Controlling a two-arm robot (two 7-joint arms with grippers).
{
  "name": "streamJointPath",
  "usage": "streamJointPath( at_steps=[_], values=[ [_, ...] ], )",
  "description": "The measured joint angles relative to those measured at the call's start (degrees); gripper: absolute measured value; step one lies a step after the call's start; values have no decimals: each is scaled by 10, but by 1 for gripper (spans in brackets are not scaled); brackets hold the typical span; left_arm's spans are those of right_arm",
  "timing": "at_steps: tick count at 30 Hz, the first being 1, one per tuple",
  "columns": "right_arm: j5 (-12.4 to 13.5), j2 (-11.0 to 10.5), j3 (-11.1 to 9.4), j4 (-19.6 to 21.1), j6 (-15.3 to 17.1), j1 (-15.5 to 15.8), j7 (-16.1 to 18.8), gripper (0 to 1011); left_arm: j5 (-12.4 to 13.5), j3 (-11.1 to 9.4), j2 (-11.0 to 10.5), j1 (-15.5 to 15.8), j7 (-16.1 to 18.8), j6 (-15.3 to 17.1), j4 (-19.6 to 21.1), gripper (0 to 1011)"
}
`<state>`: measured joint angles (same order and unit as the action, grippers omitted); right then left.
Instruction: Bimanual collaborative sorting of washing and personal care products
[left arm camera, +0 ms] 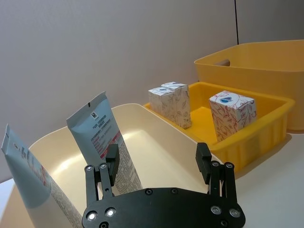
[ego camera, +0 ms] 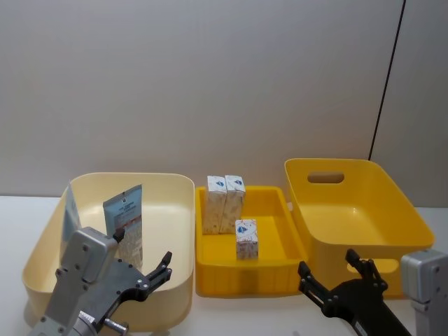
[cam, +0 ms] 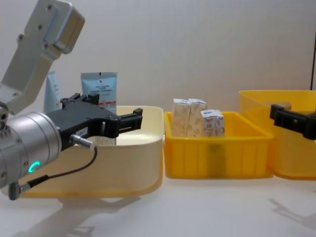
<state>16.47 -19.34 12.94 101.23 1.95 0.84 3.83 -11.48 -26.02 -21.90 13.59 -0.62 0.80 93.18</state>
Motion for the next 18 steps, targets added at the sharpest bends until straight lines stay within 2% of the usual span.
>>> streamJointPath(
  at_steps=[18],
  values=[
    [0, 0, 0, 0, 0, 0, 0, 1001, 0, 0, 0, 0, 0, 0, 0, 1004]
  ],
)
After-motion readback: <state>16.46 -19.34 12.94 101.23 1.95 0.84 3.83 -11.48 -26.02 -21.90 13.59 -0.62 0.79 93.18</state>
